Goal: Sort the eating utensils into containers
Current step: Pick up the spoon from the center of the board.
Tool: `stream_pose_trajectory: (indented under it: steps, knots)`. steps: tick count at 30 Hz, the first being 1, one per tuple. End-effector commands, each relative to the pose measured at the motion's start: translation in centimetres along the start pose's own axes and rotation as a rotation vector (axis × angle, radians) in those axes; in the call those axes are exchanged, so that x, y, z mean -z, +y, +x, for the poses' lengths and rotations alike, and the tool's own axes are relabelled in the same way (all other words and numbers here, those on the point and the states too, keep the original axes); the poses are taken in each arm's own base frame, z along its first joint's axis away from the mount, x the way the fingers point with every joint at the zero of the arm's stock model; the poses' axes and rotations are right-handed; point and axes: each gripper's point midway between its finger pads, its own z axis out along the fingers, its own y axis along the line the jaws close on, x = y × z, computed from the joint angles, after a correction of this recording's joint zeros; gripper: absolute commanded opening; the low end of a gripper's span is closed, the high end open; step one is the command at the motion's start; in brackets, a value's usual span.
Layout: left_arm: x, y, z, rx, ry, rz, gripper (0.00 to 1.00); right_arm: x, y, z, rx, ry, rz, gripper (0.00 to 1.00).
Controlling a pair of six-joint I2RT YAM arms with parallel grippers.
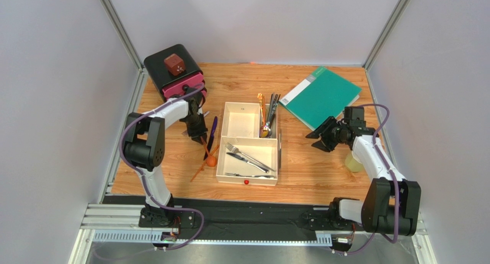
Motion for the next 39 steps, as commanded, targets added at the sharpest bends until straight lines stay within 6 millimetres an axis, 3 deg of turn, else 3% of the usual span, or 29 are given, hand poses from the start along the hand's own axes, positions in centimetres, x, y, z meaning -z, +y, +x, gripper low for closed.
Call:
stream_pose_trajectory:
  steps: [1,9,14,18,23,31,35,39]
  knots:
    - [-0.9,-0.5,-0.1,-0.029,0.020,-0.028,0.28,0.3,0.7,0.4,0.003,0.023,-0.048,0.47]
    - [0.3,-0.1,1.0,-0.050,0.033,-0.100,0.24,0.1,-0.4,1.4,-0.009,0.049,-0.021,0.47]
    - [0.4,0.8,1.1,-0.080,0.063,-0.152,0.22,0.3,0.4,0.9,0.002,0.051,-0.039,0.47]
    - [0.3,1.5,1.5,-0.094,0.066,-0.180,0.00,0.6,0.9,0.5,0.015,0.038,-0.045,0.47]
    - [0.6,1.0,1.1,-0.109,0.055,-0.154,0.00,0.0,0.2,0.8,-0.016,0.049,-0.028,0.47]
    - [2.9,-0.8,0.4,-0.122,0.016,-0.069,0.00,0.1,0.7,0.3,-0.012,0.033,-0.035,0.47]
    - [2.9,-0.5,1.6,-0.117,0.045,-0.065,0.19,-0.1,0.3,0.5,-0.022,0.042,-0.027,0.47]
    - [2.6,0.1,2.5,-0.116,0.070,-0.073,0.20,-0.1,0.6,0.2,-0.021,0.039,-0.032,0.47]
